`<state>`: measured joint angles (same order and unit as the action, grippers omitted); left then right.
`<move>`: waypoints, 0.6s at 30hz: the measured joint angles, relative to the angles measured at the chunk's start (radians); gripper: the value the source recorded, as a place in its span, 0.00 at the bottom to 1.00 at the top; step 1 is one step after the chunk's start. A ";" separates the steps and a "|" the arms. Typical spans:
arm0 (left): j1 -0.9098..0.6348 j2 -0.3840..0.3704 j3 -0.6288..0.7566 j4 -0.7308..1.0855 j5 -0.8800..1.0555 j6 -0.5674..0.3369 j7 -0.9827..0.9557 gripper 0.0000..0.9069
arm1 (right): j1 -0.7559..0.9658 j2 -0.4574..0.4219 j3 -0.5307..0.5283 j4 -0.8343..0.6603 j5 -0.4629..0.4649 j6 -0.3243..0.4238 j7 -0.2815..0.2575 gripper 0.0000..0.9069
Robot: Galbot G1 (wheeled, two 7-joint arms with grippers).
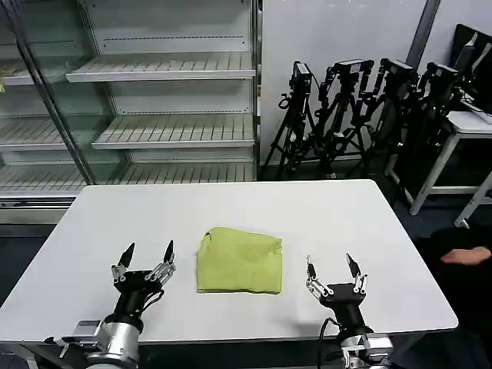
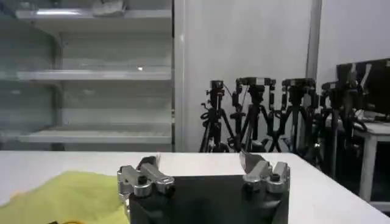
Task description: Fold and organize the clothes.
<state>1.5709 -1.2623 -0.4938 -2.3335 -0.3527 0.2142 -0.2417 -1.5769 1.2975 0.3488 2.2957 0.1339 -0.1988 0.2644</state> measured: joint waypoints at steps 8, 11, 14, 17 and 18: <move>0.051 0.012 -0.028 -0.046 0.026 0.010 0.010 1.00 | -0.001 0.016 0.000 0.005 -0.010 -0.001 -0.002 1.00; 0.065 0.016 -0.037 -0.062 0.033 0.011 0.017 1.00 | -0.005 0.019 0.002 0.009 -0.012 0.001 -0.006 1.00; 0.081 0.017 -0.045 -0.076 0.040 0.010 0.024 1.00 | -0.011 0.015 0.005 0.016 -0.012 -0.001 -0.013 1.00; 0.096 0.016 -0.048 -0.088 0.049 0.010 0.029 1.00 | -0.012 0.011 0.006 0.023 -0.015 -0.001 -0.018 1.00; 0.100 0.016 -0.050 -0.092 0.052 0.010 0.030 1.00 | -0.011 0.010 0.007 0.023 -0.015 -0.002 -0.019 1.00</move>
<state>1.6714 -1.2468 -0.5434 -2.4257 -0.3008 0.2240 -0.2119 -1.5882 1.3077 0.3561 2.3186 0.1188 -0.2006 0.2457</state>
